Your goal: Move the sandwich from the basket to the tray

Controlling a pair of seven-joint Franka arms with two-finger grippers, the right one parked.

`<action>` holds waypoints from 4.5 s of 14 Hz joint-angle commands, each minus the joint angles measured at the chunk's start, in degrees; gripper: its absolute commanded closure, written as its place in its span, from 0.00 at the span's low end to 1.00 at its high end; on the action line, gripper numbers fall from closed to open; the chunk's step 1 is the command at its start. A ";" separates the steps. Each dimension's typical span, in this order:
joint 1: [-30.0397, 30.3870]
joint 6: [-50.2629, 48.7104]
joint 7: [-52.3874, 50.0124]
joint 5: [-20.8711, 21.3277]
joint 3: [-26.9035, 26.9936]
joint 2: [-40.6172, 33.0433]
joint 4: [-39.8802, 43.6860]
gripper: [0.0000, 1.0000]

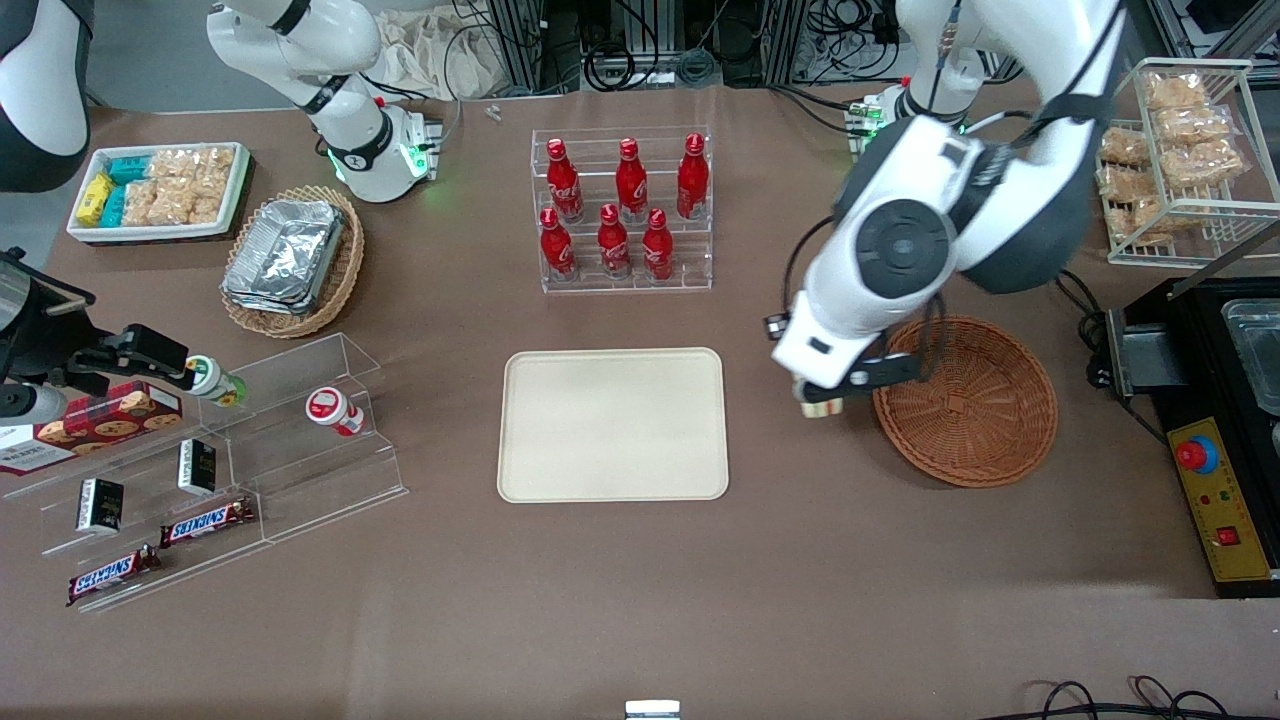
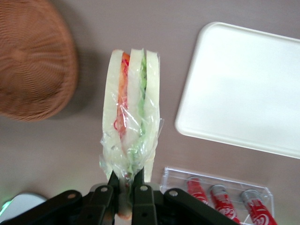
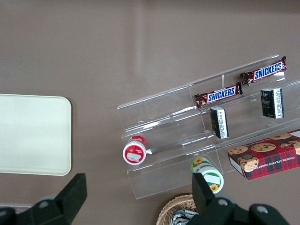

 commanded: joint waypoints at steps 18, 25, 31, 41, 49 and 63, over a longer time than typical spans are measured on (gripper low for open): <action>-6.02 22.64 1.86 1.32 -2.15 21.58 3.16 0.08; -3.31 9.21 -1.66 3.69 -1.45 11.32 2.03 0.00; 5.30 0.25 10.96 5.71 -1.45 -1.87 -3.16 0.00; 25.96 -9.17 44.02 7.82 -1.54 -12.69 -3.43 0.00; 28.16 -13.22 38.15 8.26 0.39 -11.65 -0.79 0.00; 24.68 -11.20 39.12 7.03 6.08 -10.33 -0.70 0.00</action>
